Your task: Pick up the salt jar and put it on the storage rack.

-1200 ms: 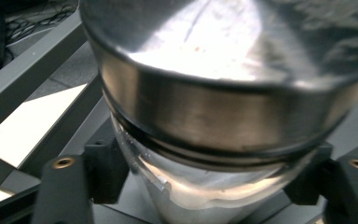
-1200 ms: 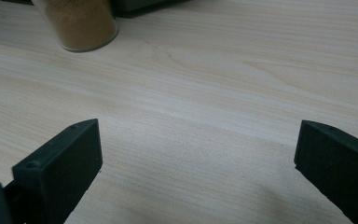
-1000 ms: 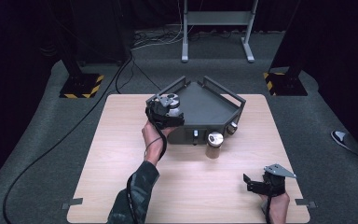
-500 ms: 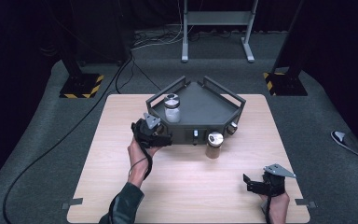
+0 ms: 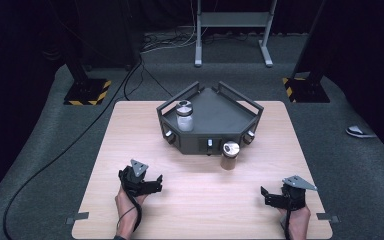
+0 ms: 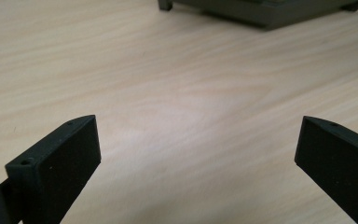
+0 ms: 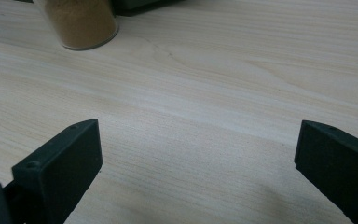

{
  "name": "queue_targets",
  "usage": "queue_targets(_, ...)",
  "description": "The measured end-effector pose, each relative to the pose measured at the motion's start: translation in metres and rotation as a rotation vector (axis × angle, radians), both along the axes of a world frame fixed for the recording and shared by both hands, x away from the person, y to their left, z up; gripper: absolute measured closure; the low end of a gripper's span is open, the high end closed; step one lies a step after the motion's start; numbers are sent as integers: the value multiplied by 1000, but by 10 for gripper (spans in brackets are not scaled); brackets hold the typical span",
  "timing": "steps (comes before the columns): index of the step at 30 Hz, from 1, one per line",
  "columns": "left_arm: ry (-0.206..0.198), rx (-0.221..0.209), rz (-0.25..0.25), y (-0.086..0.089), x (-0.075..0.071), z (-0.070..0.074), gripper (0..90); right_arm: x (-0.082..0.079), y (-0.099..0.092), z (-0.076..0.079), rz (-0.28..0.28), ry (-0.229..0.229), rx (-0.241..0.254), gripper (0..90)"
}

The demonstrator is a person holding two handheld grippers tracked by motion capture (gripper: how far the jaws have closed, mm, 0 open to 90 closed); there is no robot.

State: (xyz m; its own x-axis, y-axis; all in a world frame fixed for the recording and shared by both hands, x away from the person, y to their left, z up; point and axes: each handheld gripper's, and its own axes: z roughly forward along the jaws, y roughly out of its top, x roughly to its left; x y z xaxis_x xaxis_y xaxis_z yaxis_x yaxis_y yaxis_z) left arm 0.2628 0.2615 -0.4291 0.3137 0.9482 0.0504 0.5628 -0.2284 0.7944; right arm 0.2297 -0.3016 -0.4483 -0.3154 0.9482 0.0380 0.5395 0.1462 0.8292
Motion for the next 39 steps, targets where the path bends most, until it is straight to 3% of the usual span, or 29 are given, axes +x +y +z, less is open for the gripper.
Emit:
queue_targets(5,55,12,12,2,-1,-4,0,0,0,0,-1,1,-2,0)
queue_targets(8,110,55,33,-5,4,1,1,0,0,0,-2,1,-1,0)
queue_targets(11,130,22,35,-2,6,0,1,0,0,0,-3,1,0,0)
queue_targets(15,150,32,53,-4,7,-1,1,1,0,0,-1,3,-1,0)
queue_targets(21,149,-3,44,-2,7,-4,0,1,0,0,-3,4,1,0)
queue_targets(23,128,-22,46,0,3,-9,0,1,0,0,-2,3,1,0)
queue_targets(33,120,-24,44,0,0,-11,0,0,-1,0,-7,1,12,0)
queue_targets(39,117,-27,64,-1,1,-11,0,1,2,1,-11,6,-6,1)
